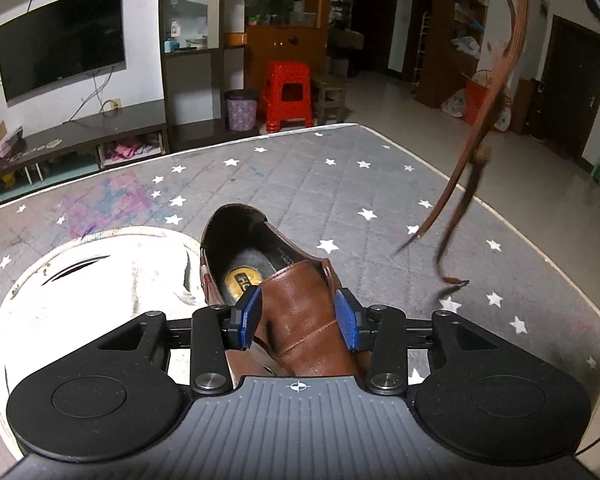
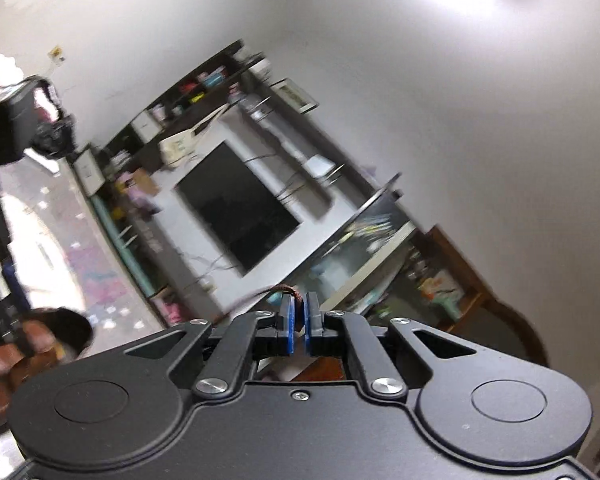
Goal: Lace up shoes with both hands
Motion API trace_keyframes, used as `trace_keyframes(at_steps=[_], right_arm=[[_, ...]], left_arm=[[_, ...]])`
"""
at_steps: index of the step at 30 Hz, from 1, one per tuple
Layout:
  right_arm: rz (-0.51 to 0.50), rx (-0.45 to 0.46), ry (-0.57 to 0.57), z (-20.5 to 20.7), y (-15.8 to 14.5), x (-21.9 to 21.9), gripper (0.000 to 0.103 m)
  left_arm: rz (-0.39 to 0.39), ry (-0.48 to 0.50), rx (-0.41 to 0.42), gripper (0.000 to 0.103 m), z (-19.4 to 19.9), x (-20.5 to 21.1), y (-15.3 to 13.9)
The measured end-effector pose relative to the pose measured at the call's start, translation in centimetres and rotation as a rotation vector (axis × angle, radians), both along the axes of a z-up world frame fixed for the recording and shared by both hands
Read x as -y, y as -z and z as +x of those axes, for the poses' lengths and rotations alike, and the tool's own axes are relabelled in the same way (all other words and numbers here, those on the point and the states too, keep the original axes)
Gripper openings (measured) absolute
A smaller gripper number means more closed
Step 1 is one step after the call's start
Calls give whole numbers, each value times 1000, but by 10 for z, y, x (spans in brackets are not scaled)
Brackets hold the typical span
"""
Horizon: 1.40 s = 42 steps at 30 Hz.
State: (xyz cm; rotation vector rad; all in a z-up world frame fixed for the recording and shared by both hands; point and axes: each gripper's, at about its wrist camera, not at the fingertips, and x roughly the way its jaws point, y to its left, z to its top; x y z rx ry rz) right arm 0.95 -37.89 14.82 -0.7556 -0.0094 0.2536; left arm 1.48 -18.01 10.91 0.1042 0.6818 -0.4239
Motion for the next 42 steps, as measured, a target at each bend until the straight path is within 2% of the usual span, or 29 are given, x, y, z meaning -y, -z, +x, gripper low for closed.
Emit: trace_keyframes(at_steps=[4, 6, 15, 19, 23, 28, 34, 42], right_arm=[[-7, -66, -11, 1, 0, 0, 5], [-11, -100, -16, 1, -1, -1, 5], [-25, -255, -39, 4, 0, -1, 5], [-72, -350, -18, 6, 16, -2, 22], [-90, -416, -9, 7, 21, 2, 23], [-19, -458, -7, 2, 21, 12, 34], [104, -484, 22, 6, 43, 23, 43], [262, -502, 94, 12, 78, 54, 58]], left_arm=[[-4, 4, 26, 46, -11, -1, -6], [32, -16, 49, 57, -19, -2, -6], [48, -58, 58, 61, -38, -21, -4], [55, -67, 52, 63, -45, -26, -2], [58, -69, 50, 65, -50, -27, 3], [54, -92, 34, 67, -53, -33, 14], [60, -147, 16, 67, -56, -45, 28], [56, -278, 17, 67, -60, -73, 47]])
